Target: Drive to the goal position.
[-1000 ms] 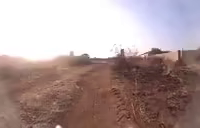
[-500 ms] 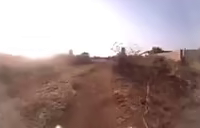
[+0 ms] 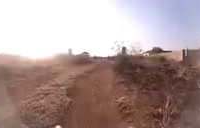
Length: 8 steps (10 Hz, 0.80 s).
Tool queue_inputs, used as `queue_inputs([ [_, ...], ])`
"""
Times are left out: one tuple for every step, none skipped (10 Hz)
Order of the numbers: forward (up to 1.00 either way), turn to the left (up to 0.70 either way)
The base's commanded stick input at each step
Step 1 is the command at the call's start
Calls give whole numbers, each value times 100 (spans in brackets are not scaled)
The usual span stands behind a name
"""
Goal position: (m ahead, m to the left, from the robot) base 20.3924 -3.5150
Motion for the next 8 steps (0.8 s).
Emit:
queue_inputs([
  [69, 0],
  [69, 0],
  [69, 0],
  [69, 0],
  [69, 0],
  [69, 0],
  [69, 0],
  [69, 0],
])
